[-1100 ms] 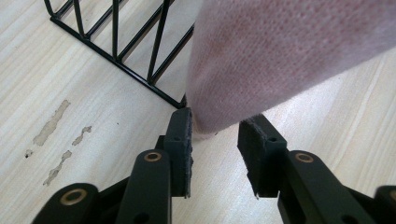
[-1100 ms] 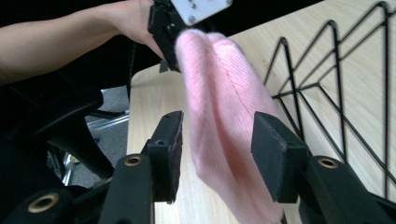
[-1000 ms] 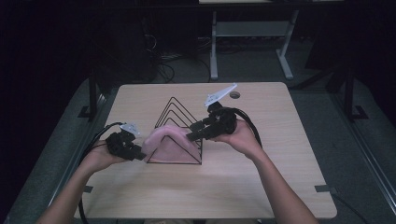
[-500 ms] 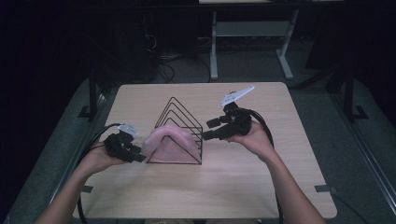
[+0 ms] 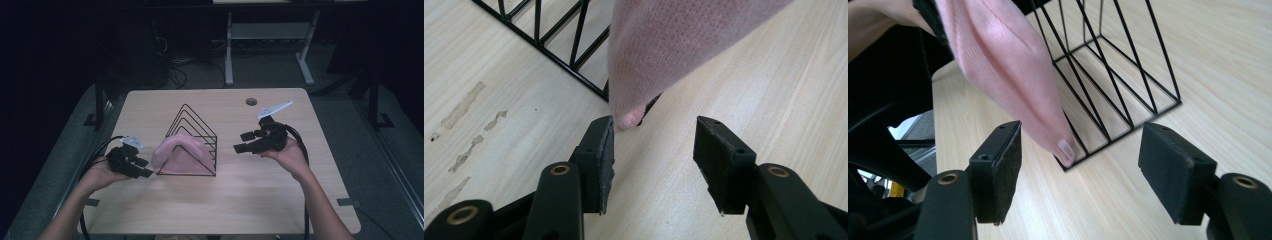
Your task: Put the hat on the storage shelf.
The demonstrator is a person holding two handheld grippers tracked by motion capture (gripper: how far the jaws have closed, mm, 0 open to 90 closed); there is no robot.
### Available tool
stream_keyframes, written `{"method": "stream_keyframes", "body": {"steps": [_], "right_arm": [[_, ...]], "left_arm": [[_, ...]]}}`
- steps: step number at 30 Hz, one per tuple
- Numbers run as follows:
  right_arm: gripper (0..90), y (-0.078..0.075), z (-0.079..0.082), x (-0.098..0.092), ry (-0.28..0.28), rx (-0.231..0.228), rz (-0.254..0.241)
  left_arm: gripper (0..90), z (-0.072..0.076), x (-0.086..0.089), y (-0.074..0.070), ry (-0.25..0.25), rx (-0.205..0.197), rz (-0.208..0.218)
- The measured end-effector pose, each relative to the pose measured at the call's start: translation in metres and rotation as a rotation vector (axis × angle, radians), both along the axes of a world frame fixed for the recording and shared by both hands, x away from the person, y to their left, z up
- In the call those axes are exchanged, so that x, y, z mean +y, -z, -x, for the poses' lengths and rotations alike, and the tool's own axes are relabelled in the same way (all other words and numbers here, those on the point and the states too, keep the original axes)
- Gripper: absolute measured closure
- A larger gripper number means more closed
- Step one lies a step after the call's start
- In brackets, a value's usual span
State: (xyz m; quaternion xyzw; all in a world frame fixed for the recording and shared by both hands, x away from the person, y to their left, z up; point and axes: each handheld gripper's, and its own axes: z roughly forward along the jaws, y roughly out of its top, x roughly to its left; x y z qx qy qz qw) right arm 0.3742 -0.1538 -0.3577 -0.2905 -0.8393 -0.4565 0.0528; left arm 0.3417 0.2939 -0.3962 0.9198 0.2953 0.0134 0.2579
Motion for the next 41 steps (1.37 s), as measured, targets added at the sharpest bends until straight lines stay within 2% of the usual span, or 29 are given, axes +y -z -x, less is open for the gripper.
{"method": "stream_keyframes", "body": {"steps": [12, 15, 17, 22, 25, 28, 33, 35, 36, 39, 41], "right_arm": [[31.3, 0.018, 0.009, -0.031, 0.068, 0.025, 0.024], [30.6, 0.024, 0.015, -0.044, 0.090, 0.036, 0.031], [30.5, 0.026, 0.016, -0.047, 0.097, 0.036, 0.031], [30.3, 0.035, 0.025, -0.061, 0.121, 0.050, 0.054], [30.4, 0.042, 0.031, -0.070, 0.142, 0.048, 0.051], [30.4, 0.048, 0.037, -0.077, 0.161, 0.052, 0.051], [30.0, 0.056, 0.047, -0.087, 0.166, 0.067, 0.074], [29.5, 0.059, 0.051, -0.091, 0.176, 0.082, 0.093], [29.2, 0.061, 0.053, -0.093, 0.176, 0.083, 0.097], [28.3, 0.063, 0.063, -0.096, 0.182, 0.080, 0.106], [27.8, 0.064, 0.073, -0.097, 0.188, 0.063, 0.112]], "left_arm": [[43.6, 0.006, 0.003, 0.005, -0.025, -0.006, 0.026], [41.8, 0.008, 0.004, 0.007, -0.030, -0.004, 0.029], [41.0, 0.009, 0.005, 0.008, -0.025, -0.008, 0.016], [38.5, 0.013, 0.005, 0.009, -0.046, -0.013, 0.033], [38.4, 0.015, 0.006, 0.009, -0.039, -0.013, 0.028], [38.0, 0.018, 0.006, 0.011, -0.041, -0.010, 0.041], [37.3, 0.026, 0.002, 0.011, -0.051, -0.026, 0.055], [36.8, 0.029, 0.002, 0.010, -0.043, -0.048, 0.037], [36.7, 0.032, 0.001, 0.009, -0.051, -0.048, 0.044], [36.0, 0.042, 0.004, 0.009, -0.096, -0.087, 0.068], [35.6, 0.050, 0.007, 0.012, -0.132, -0.111, 0.107]]}}
